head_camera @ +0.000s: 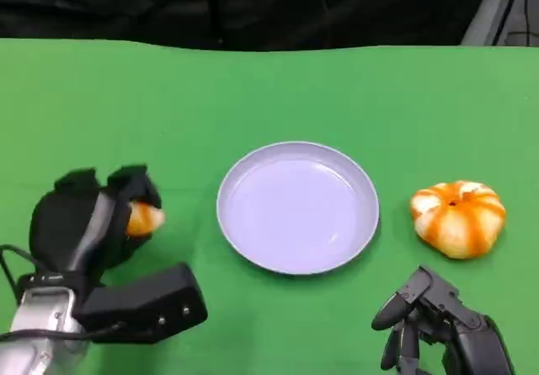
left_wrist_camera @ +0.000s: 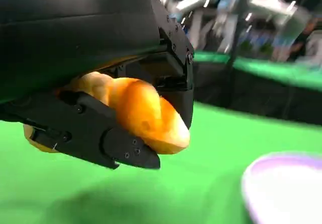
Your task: Grasp the bread from the table and place it into the plate.
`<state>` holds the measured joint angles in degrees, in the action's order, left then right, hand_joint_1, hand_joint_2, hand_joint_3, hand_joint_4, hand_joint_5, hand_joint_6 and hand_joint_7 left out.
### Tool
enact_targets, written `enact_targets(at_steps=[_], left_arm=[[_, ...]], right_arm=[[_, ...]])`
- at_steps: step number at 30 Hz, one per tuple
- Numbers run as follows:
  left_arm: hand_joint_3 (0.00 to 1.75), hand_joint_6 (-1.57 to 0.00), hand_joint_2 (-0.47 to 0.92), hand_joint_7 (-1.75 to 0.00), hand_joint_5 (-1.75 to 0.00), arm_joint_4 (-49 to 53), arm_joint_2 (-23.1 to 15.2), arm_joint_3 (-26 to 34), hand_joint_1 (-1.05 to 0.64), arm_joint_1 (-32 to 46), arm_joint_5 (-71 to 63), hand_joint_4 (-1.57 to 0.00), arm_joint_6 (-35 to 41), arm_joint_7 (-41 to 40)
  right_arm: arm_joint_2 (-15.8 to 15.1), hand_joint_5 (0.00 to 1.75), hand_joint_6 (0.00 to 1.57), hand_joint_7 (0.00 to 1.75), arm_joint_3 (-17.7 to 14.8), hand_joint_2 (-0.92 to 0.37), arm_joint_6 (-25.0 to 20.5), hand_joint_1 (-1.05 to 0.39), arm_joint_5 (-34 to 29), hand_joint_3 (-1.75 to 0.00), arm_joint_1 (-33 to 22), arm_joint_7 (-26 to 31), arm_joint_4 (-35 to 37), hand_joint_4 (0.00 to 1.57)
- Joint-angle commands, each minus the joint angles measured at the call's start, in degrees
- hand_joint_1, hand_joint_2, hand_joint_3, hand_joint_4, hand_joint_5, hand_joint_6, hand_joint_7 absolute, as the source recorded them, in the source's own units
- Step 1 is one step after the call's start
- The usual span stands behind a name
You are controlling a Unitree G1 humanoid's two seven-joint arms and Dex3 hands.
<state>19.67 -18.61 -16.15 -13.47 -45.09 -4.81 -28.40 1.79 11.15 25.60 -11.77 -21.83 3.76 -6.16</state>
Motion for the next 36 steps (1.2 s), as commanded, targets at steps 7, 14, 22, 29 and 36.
enact_targets(at_steps=[7, 14, 22, 29, 36], left_arm=[[1.56, -0.88, 0.1, -1.75, -1.75, -4.76, 5.65, -3.05, -0.04, -4.56, 0.62, -1.09, -8.26, -1.07], [1.5, -0.88, 0.08, -1.75, -1.75, 6.63, 11.4, -7.12, 0.02, -13.05, -0.66, -1.1, -9.24, -2.57], [1.22, -0.83, 0.22, -1.51, -1.75, 17.85, 15.12, -10.29, -0.04, -22.12, 0.77, -0.95, -6.7, 5.83], [0.15, -0.45, 0.9, -0.17, -0.63, 14.85, 13.43, -12.86, -0.35, -24.64, 1.26, -0.3, -1.33, 23.78], [0.36, -0.2, 0.92, -0.06, -0.26, 11.28, 12.39, -13.97, -0.71, -23.79, 3.27, -0.11, 1.98, 35.27]], right_arm=[[-0.49, 1.75, 0.44, 1.75, -0.24, -0.7, -0.05, -0.23, 0.6, -1.43, 0.19, 0.08, -0.24, 0.75], [-0.5, 1.75, 0.46, 1.75, 0.02, -0.7, -0.36, -0.22, -0.67, -1.44, 0.04, 0.68, -0.46, 0.76], [-0.17, 1.75, 0.46, 1.75, 0.33, -0.7, -0.63, -0.21, -2.17, -1.43, 0.11, 1.56, -0.42, 0.77], [-0.24, 1.75, 0.46, 1.75, 0.35, -0.7, -0.37, -0.21, -1.56, -1.44, -0.07, 1.21, -0.46, 0.78], [-0.24, 1.75, 0.46, 1.75, 0.54, -0.7, -0.58, -0.21, -1.92, -1.44, -0.4, 1.27, -1.08, 0.78]])
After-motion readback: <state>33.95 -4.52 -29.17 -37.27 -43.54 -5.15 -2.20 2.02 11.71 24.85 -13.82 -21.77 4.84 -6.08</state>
